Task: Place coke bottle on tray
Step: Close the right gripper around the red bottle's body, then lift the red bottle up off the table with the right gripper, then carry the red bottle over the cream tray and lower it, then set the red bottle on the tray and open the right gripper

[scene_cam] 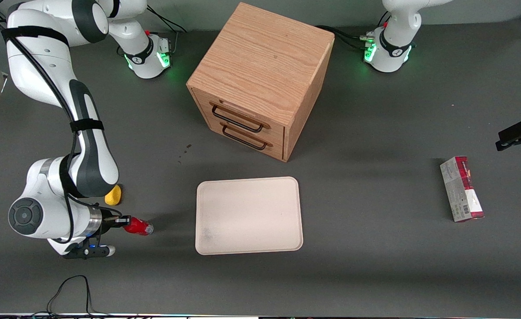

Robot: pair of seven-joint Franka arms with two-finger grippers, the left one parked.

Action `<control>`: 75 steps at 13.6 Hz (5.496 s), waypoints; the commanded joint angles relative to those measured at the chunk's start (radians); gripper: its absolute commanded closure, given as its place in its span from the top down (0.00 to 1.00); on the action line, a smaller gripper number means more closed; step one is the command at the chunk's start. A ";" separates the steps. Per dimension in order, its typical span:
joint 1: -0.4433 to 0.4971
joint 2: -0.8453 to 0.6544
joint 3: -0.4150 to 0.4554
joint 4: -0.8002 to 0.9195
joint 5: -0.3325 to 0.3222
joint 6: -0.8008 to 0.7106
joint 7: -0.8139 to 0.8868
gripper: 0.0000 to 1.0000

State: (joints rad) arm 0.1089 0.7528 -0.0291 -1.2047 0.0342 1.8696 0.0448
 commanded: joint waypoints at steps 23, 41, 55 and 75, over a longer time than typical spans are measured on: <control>-0.009 -0.357 -0.040 0.165 0.007 -0.718 0.004 0.00; 0.161 -0.038 0.176 0.355 -0.049 -0.317 0.711 0.00; 0.230 0.169 0.176 0.355 -0.123 -0.043 0.543 0.00; 0.224 0.198 0.166 0.347 -0.151 0.005 0.492 1.00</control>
State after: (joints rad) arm 0.3290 0.9326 0.1370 -0.8973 -0.0949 1.8722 0.5521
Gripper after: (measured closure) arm 0.445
